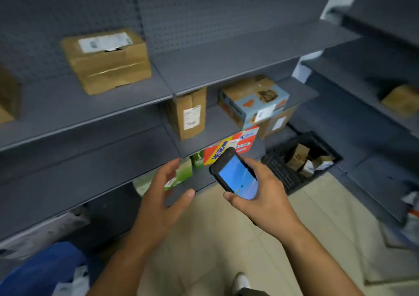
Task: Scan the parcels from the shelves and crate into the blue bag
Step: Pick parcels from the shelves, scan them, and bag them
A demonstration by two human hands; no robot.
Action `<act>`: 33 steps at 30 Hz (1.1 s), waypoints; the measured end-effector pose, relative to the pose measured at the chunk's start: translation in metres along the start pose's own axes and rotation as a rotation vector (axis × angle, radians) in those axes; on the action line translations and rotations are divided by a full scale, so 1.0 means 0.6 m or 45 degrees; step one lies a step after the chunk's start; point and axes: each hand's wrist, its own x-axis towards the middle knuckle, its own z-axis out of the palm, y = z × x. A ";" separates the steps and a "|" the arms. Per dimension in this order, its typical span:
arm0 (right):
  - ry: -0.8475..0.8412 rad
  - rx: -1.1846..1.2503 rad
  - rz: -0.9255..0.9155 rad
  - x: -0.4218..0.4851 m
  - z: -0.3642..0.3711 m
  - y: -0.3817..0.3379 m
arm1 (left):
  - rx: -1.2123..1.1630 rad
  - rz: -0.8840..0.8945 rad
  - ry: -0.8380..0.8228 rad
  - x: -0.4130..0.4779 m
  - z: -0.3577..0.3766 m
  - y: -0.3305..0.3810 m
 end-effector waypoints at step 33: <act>0.672 -0.029 0.705 0.381 -0.534 0.515 | 0.302 0.131 -0.910 0.694 0.778 0.092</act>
